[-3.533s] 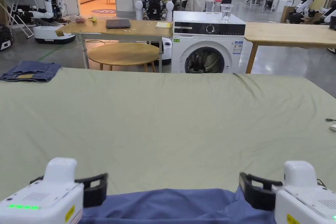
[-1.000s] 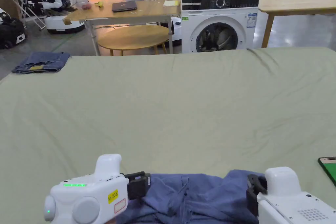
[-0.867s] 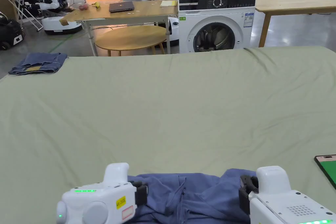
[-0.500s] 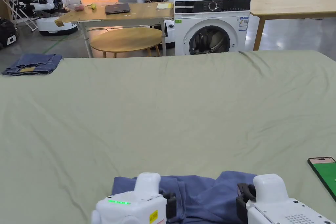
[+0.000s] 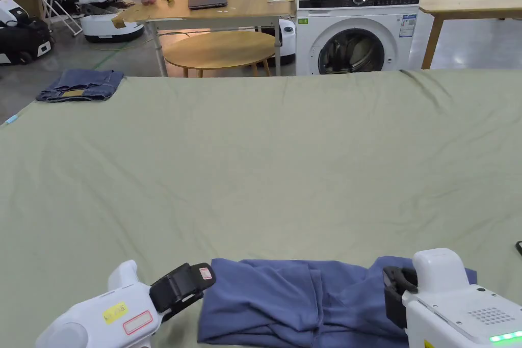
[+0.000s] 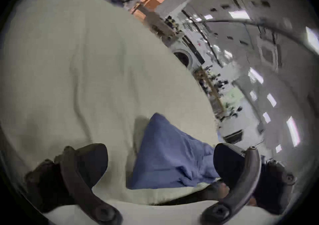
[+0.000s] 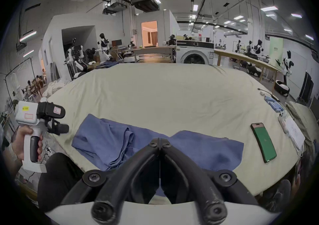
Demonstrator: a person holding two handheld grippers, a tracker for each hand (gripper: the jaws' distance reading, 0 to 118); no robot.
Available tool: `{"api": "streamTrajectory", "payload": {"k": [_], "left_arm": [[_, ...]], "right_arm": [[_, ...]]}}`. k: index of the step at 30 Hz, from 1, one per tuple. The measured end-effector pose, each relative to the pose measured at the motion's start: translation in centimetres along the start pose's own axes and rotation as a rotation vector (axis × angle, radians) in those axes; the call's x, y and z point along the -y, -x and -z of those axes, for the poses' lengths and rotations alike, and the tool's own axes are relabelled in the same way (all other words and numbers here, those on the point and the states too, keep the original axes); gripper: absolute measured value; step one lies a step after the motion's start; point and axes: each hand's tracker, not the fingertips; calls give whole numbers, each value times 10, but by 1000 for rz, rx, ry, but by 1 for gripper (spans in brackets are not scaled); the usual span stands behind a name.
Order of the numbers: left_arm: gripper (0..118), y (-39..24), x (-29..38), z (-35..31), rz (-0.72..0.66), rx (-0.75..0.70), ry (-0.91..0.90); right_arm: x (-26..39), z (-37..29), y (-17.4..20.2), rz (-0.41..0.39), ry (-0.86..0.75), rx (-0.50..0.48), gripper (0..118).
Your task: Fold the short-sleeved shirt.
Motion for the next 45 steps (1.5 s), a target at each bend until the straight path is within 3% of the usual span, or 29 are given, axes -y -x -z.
{"api": "streamTrajectory", "payload": {"k": [4,8,9,11,12,16,18,21,24,26,32,35,36,39,41,43,44,45], "left_arm": [[118,30,24,43,-232,160,141],[113,30,37,76,-382,359,89],[103,22,45,82,-412,365,118],[34,20,51,94,-432,253,148],[20,22,53,96,-423,198,139],[13,21,33,65,-388,166,-48],[12,25,14,41,-309,115,-128],[12,22,-20,5,-73,-65,-176],[12,-13,-30,-14,168,-234,-197],[12,-50,-19,-11,328,-253,-172],[12,-168,64,67,745,-293,-7],[12,-190,114,120,938,-319,118],[12,-188,128,136,961,-285,167],[12,-178,154,155,1035,-379,174],[38,-180,147,140,1020,-326,134],[100,-186,130,126,908,-241,187],[107,-189,120,116,856,-206,194],[107,-194,104,104,799,-132,151]], "right_arm": [[-6,1,-5,3,4,19,0],[-11,-3,-6,-1,-1,24,0],[-11,-3,-6,-2,-1,25,0],[-12,-2,-7,-4,5,31,0],[-12,-2,-8,-4,7,36,0],[-12,-6,-13,7,5,51,0],[-12,-6,-14,7,5,55,0],[-12,-5,-14,8,7,53,0],[-11,-2,-15,4,7,50,0],[-9,0,-17,1,10,53,0],[5,-4,-29,20,22,67,0],[16,-7,-39,36,36,84,0],[19,-8,-43,48,51,82,0],[25,-9,-50,59,68,100,0],[26,-11,-52,49,65,100,0],[23,-9,-53,41,59,93,0],[22,-8,-54,44,57,88,0],[20,-6,-54,49,55,82,0]]}}
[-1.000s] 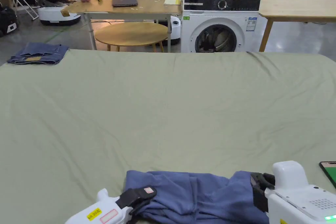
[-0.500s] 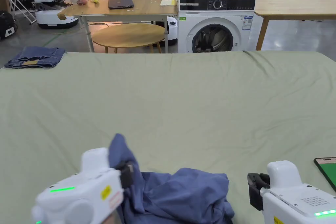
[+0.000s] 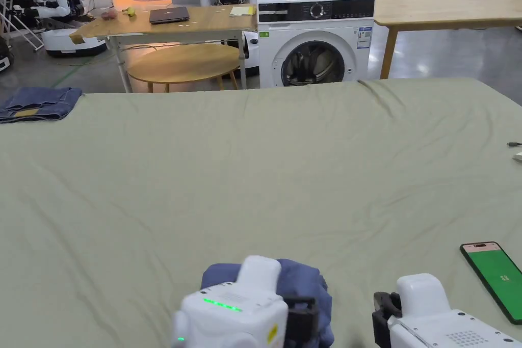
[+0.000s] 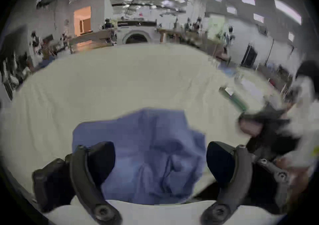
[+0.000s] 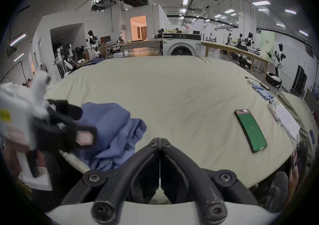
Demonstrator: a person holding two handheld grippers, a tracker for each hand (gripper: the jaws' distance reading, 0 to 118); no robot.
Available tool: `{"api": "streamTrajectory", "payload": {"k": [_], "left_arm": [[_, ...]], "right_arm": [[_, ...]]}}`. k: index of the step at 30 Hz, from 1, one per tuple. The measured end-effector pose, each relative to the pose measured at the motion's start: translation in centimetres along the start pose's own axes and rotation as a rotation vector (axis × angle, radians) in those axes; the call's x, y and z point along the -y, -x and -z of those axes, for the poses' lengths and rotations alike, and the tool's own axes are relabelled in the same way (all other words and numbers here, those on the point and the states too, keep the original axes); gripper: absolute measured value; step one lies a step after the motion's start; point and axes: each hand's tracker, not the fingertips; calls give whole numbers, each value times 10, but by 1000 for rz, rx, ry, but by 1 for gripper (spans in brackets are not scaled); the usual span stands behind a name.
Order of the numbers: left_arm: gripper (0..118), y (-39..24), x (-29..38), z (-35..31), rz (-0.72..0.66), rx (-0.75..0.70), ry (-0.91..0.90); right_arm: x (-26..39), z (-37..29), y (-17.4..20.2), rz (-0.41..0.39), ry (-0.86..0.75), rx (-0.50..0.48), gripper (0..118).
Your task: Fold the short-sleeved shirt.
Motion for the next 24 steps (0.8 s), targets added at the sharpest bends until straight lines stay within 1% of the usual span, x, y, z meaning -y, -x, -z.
{"api": "streamTrajectory", "payload": {"k": [2,4,5,6,7,8,9,11,12,13,14,15,17,20,21,24], "left_arm": [[107,19,-10,-20,-113,50,-69],[107,38,-13,-25,-222,64,-83],[102,48,-11,-24,-261,82,-61],[85,54,-7,-21,-291,97,-39],[46,59,-1,-16,-308,119,1],[19,57,4,-7,-318,124,35],[10,55,11,0,-323,121,62],[10,44,24,16,-326,145,93],[10,32,29,25,-338,211,111],[10,20,33,33,-338,241,123],[10,10,34,40,-307,226,122],[10,0,35,47,-283,242,147],[10,-17,35,55,-260,235,151],[10,-10,30,49,-262,210,127],[10,-4,29,44,-271,221,118],[10,19,23,17,-273,198,49]], "right_arm": [[-3,4,1,13,-3,-10,0],[-5,10,4,23,0,-16,0],[-5,13,5,28,2,-28,0],[-5,15,6,34,7,-38,0],[-5,19,8,37,13,-42,0],[-5,20,9,37,15,-42,0],[-5,21,10,39,16,-45,0],[-5,20,11,46,15,-57,0],[-4,20,10,50,15,-61,0],[-4,21,10,50,17,-61,0],[-4,20,9,48,17,-58,0],[-3,20,8,47,18,-54,0],[-3,19,4,50,21,-48,0],[-2,19,2,57,24,-40,0],[-3,19,3,68,23,-53,0],[-8,27,15,127,23,-171,0]]}}
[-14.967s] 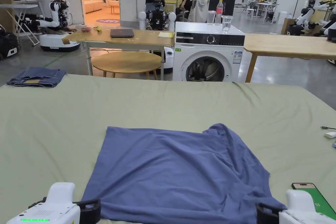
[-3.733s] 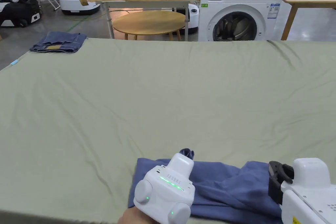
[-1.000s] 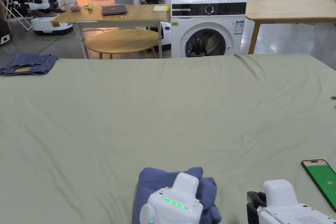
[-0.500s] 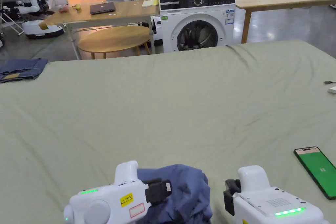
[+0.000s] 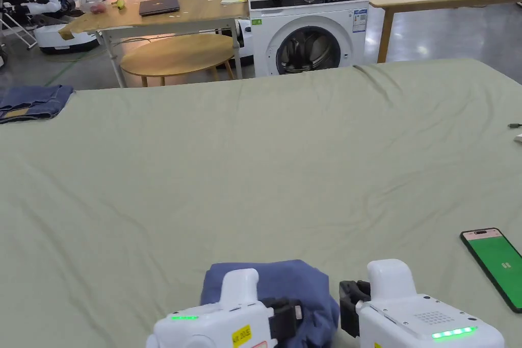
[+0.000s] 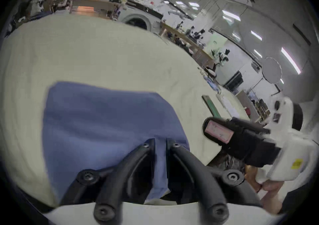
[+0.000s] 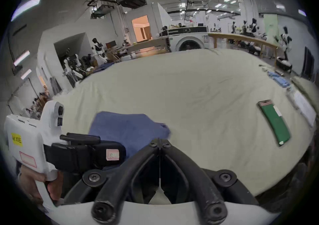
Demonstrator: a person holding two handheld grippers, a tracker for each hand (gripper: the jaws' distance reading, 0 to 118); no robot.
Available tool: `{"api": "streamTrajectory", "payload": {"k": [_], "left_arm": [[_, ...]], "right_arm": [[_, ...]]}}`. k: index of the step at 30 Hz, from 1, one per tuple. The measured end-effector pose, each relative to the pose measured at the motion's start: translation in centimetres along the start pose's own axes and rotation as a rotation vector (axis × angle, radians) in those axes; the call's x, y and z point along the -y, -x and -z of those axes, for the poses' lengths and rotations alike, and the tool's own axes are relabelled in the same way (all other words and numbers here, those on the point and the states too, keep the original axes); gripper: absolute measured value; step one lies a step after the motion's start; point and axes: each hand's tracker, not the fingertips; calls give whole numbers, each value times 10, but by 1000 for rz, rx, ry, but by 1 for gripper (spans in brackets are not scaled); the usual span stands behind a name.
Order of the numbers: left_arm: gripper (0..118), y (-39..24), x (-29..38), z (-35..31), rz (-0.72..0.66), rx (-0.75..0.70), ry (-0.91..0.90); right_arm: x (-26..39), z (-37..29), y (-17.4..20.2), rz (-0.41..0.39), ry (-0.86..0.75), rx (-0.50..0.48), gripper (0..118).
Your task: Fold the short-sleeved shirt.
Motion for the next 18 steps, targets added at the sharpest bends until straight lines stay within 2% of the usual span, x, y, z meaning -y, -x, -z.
{"api": "streamTrajectory", "payload": {"k": [2,3,4,5,6,7,8,10,14,16,18], "left_arm": [[10,15,-6,-28,-53,6,-77],[19,24,-8,-40,-82,11,-110],[49,36,-10,-53,-109,18,-140],[85,47,-11,-62,-125,15,-148],[113,61,-11,-69,-140,7,-141],[118,73,-9,-73,-159,0,-138],[118,87,-12,-75,-181,-10,-233],[118,115,-4,-72,-319,8,-104],[118,166,15,-33,-570,254,2],[118,147,22,-10,-624,405,59],[116,127,17,8,-564,472,-2]], "right_arm": [[-1,14,12,18,12,-72,0],[1,21,16,30,23,-117,0],[2,30,19,61,35,-175,0],[5,39,18,105,55,-223,0],[9,48,16,132,85,-240,0],[13,56,14,146,115,-236,0],[18,63,11,149,143,-204,0],[27,70,0,143,177,-147,0],[30,66,-19,227,133,-147,0],[29,66,-17,206,130,-150,0],[27,68,-11,138,120,-140,0]]}}
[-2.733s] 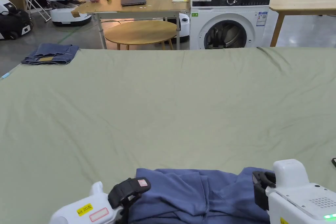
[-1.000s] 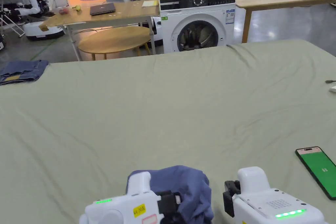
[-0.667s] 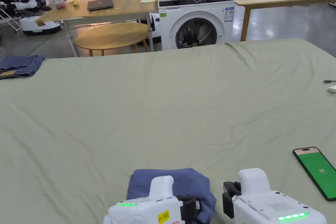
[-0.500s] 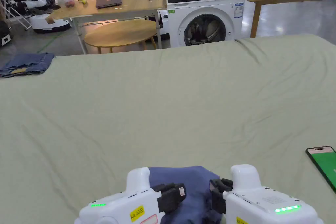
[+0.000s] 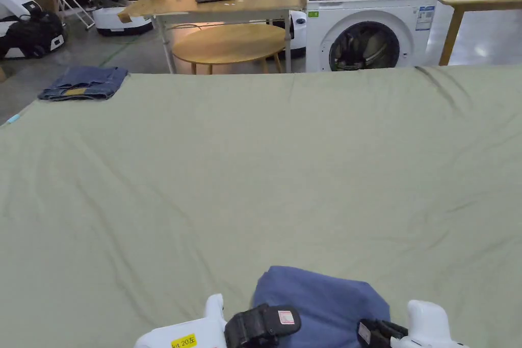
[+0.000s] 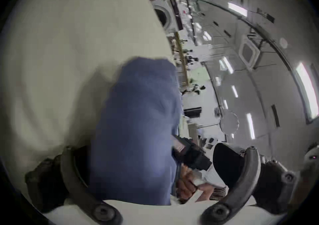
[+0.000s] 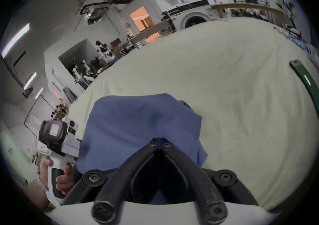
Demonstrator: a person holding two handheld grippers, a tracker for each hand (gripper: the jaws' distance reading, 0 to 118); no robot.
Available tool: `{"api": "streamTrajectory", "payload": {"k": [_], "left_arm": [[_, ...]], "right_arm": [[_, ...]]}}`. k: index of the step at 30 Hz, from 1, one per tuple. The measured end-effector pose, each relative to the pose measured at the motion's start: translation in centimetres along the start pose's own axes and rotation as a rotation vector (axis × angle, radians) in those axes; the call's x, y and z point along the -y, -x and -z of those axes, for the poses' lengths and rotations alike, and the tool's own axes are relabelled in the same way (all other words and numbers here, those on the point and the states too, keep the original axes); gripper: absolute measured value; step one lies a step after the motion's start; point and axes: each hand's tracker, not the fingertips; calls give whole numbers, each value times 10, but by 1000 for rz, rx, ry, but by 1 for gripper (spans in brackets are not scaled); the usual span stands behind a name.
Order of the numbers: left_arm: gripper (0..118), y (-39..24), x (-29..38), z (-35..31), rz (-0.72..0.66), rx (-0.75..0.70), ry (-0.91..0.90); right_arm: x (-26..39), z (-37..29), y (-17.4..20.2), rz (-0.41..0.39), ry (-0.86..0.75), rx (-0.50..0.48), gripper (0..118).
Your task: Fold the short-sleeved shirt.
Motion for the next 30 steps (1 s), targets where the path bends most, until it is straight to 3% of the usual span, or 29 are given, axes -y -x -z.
{"api": "streamTrajectory", "payload": {"k": [1,2,3,5,7,9,18,30], "left_arm": [[89,-2,-1,10,1,-16,-6],[36,-1,2,18,-4,-25,-12],[22,-1,-1,24,-28,-48,-41],[22,2,-7,28,-63,-184,-60],[22,-3,-11,19,-48,-123,-41],[22,-17,-22,2,43,-179,-22],[22,-16,-108,-164,193,-377,-131],[22,53,-227,-379,164,-592,-261]], "right_arm": [[0,0,3,-12,-4,5,0],[0,0,6,-22,-9,9,0],[0,-1,9,-40,-20,19,0],[-1,-4,14,-77,-43,28,0],[-4,-8,20,-101,-47,18,0],[-7,-10,27,-138,-62,25,0],[-19,24,75,-206,-46,-3,0],[-14,70,164,-324,-1,-40,0]]}}
